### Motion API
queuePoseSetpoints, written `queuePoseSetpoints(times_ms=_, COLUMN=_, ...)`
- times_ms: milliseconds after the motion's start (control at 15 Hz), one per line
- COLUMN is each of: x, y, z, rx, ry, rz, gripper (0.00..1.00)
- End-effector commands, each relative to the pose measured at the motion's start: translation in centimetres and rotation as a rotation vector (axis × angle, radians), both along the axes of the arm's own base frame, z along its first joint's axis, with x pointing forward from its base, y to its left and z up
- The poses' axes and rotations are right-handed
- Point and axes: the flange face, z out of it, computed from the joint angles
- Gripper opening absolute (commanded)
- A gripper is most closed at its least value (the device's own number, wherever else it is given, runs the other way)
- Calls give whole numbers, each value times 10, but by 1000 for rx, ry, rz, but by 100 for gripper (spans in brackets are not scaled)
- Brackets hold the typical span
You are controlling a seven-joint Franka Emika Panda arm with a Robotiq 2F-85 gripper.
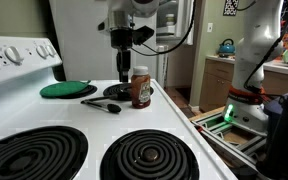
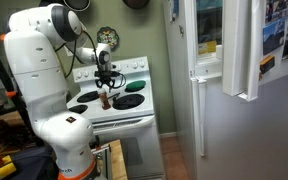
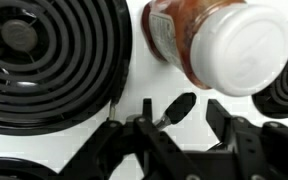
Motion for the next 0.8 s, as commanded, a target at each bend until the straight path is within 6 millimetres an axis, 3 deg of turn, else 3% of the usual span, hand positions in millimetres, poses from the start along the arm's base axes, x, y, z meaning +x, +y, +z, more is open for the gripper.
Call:
queuePoseSetpoints(times_ms=0, x=-11, y=-28, z=16, rx=37, ry=-111, rz=57, gripper=91)
queuePoseSetpoints(times_ms=133, x=-11, y=-44, z=19, rx=79, ry=-153, rz=58, gripper=100)
queuePoseSetpoints(times_ms=200, x=-6, y=-17, z=18, rx=45, ry=-84, rz=48, gripper=100)
queuePoseSetpoints(times_ms=267, x=-7, y=-21, z=20, rx=51, ry=-98, rz=48, gripper=94)
queuePoseSetpoints(times_ms=333, x=-8, y=-21, z=22, rx=53, ry=-100, rz=48, gripper=100)
queuePoseSetpoints(times_ms=600, x=-6, y=-18, z=19, rx=52, ry=-91, rz=48, gripper=100)
queuePoseSetpoints(times_ms=733, x=-2, y=-25, z=27, rx=90, ry=-124, rz=66, gripper=100)
